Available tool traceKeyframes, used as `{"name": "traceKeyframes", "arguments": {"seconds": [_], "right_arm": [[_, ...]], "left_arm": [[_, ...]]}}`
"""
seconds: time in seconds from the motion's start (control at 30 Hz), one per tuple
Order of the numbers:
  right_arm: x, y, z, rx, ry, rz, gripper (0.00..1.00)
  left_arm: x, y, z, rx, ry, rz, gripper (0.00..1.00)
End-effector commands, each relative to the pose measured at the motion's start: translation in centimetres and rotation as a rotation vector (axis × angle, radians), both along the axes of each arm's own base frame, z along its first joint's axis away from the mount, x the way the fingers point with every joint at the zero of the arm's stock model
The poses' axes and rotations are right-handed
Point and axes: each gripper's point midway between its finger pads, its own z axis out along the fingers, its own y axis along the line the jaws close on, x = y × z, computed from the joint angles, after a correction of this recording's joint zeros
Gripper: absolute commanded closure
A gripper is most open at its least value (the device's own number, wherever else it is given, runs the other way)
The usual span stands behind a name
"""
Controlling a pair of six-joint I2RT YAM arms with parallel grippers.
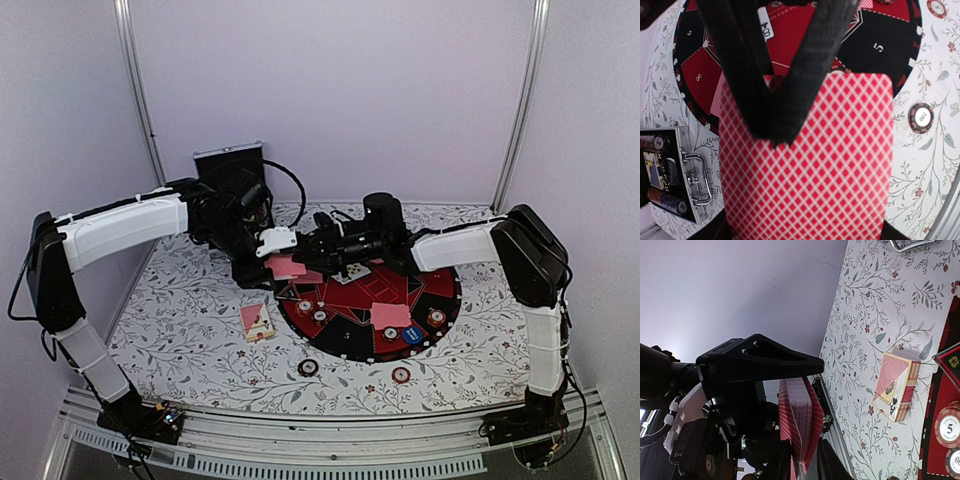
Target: Distribute texas hold em gaming equipment
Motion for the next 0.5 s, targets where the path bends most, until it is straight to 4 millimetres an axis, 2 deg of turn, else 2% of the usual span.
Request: {"name": "traceKeyframes", "arguments": {"seconds": [0.0,0.07,0.17,0.37,0.47], "right_arm": [[0.9,-1.5,0.3,-0.024,-0.001,-0.025,0.73],[0.8,-1.5,0.2,-0.024,-0.004,-0.024,0.69],[0.6,-1.3,0.1,-0.025,-0.001,-0.016,0.68],[0.0,-0.8,0.4,-0.018,-0.004,0.005,0.45],[-0.4,-0.3,0.7,-0.013,-0.012,0.018,0.40]], "left_arm": [[0.3,0.8,1.3,-0.006,-0.034,0.019,1.00],[0.4,0.7,1.4,-0.011,-0.033,0.019,1.00],[0.4,0.6,1.5,-0.013,-0.033,0.017,1.00],[0.4,0.6,1.5,-0.013,-0.037,0.019,1.00],[0.4,0.6,1.6,-0.017,-0.035,0.019,1.00]]}}
